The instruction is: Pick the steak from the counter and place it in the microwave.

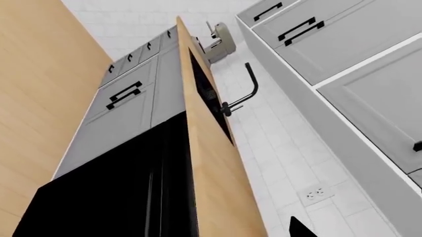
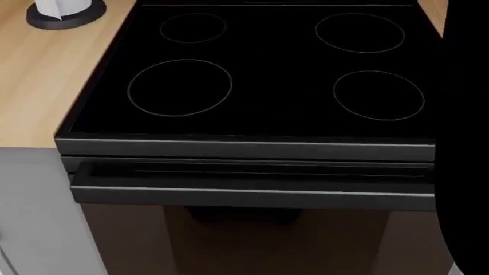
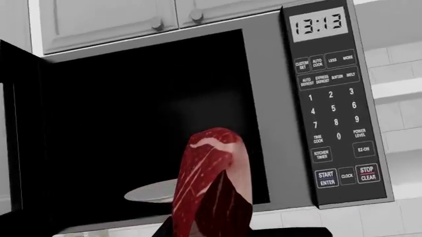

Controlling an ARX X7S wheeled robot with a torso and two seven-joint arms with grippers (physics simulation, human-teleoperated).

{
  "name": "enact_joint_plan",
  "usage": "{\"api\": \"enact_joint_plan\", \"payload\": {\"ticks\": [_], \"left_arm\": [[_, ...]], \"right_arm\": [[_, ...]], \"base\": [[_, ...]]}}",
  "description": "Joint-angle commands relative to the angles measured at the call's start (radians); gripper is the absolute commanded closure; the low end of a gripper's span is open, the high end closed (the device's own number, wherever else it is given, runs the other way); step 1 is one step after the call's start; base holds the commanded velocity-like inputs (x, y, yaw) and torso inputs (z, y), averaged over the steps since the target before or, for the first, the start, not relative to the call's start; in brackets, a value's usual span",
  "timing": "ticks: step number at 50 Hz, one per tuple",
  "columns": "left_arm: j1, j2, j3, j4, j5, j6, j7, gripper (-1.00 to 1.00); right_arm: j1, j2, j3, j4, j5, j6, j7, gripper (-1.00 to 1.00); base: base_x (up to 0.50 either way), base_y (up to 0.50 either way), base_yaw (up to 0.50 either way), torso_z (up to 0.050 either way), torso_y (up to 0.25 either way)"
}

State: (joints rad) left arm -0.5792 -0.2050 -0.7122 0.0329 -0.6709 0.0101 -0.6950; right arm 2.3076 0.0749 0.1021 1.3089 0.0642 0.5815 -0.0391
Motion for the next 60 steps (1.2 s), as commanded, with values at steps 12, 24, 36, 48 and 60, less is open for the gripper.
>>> {"api": "enact_joint_plan", "payload": {"ticks": [12, 24, 36, 48, 60], "left_arm": [[-0.015, -0.007, -0.005, -0.117, 0.01, 0.072, 0.069, -1.0], [0.005, -0.008, 0.016, 0.002, 0.005, 0.002, -0.011, -1.0], [0.005, -0.013, 0.021, 0.012, 0.002, -0.007, -0.024, -1.0], [0.003, -0.015, 0.019, -0.024, 0.005, 0.019, -0.001, -1.0], [0.005, -0.017, 0.028, -0.014, 0.013, 0.013, -0.016, -1.0]], "right_arm": [[0.006, -0.012, 0.007, 0.0, -0.057, -0.004, -0.027, 1.0], [0.015, -0.024, -0.027, 0.0, -0.076, 0.001, -0.042, 1.0], [0.038, -0.055, -0.065, 0.0, -0.067, -0.014, -0.051, 1.0], [0.046, -0.062, -0.084, 0.0, -0.055, -0.017, -0.041, 1.0], [0.035, -0.042, -0.074, 0.0, -0.052, -0.018, -0.026, 1.0]], "base": [[0.5, 0.07, 0.0, 0.0, 0.001], [0.5, 0.0, 0.0, 0.0, 0.002], [0.5, 0.26, 0.0, 0.0, 0.002], [0.5, 0.27, 0.0, 0.0, 0.001], [0.47, 0.0, 0.0, 0.0, 0.001]]}}
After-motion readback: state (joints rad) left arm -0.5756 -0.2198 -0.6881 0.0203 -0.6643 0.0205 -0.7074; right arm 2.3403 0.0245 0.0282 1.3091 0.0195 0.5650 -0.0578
